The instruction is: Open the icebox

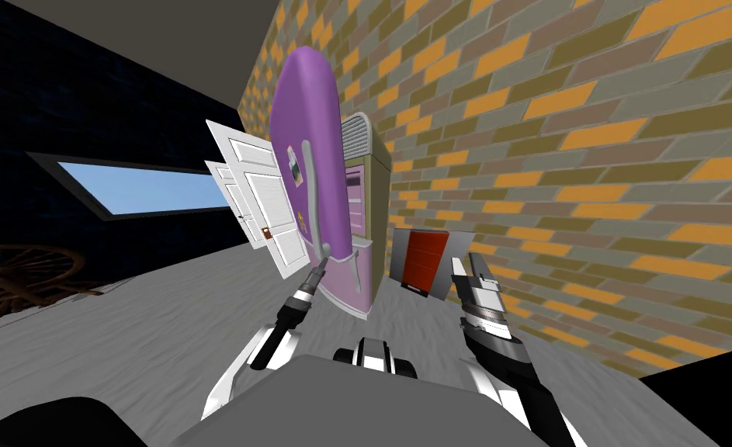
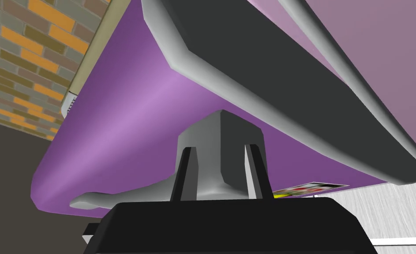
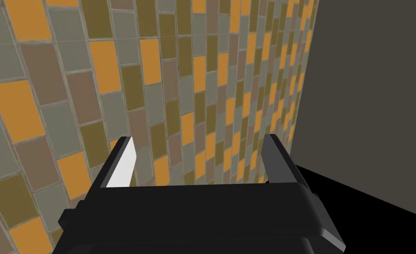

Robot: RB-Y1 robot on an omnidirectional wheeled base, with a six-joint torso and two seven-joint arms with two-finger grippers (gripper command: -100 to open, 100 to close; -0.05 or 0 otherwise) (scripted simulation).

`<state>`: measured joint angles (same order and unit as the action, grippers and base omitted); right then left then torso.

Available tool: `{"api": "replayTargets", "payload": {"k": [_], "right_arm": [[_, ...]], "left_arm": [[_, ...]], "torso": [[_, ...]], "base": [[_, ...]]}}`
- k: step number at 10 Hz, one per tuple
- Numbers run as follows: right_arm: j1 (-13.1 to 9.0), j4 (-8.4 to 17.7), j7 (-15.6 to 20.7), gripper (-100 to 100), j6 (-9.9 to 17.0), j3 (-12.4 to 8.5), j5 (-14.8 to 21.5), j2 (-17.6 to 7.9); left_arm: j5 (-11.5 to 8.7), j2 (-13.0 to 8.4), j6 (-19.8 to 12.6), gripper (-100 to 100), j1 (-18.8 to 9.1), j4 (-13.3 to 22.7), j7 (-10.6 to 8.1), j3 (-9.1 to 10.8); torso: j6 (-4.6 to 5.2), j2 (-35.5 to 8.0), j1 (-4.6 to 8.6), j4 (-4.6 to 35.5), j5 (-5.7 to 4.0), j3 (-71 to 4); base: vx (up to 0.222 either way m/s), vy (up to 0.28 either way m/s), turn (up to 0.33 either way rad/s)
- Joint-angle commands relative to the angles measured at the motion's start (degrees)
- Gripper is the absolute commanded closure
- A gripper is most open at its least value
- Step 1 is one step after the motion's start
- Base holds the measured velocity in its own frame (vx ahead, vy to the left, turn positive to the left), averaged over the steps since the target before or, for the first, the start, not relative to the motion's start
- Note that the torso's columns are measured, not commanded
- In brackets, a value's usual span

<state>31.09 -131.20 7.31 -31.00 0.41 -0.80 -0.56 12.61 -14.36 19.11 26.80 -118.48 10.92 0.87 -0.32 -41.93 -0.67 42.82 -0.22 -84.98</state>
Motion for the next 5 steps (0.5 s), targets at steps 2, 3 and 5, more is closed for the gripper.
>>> {"api": "replayTargets", "payload": {"k": [2, 3, 5], "right_arm": [[0.0, 0.0, 0.0, 0, 0.0, 0.0, 0.0, 0.0], [0.0, 0.0, 0.0, 0, 0.0, 0.0, 0.0, 0.0], [0.0, 0.0, 0.0, 0, 0.0, 0.0, 0.0, 0.0]], "left_arm": [[-0.7, -3.6, 0.9, 100, -0.2, -2.0, -2.23, -1.09], [-0.7, -3.6, 0.9, 100, -0.2, -2.0, -2.23, -1.09], [-0.7, -4.5, 0.2, 100, 0.6, -1.8, -2.67, -2.08]], "torso": [[0.13, -0.2, 0.05, 0.0, 0.01, 0.1], [0.16, -0.2, 0.11, 0.0, 0.00, 0.2], [0.20, -0.4, 0.53, 0.0, -0.10, 0.2]], "base": [[-0.214, 0.294, -0.135], [-0.197, 0.252, -0.049], [-0.177, 0.187, -0.052]]}}
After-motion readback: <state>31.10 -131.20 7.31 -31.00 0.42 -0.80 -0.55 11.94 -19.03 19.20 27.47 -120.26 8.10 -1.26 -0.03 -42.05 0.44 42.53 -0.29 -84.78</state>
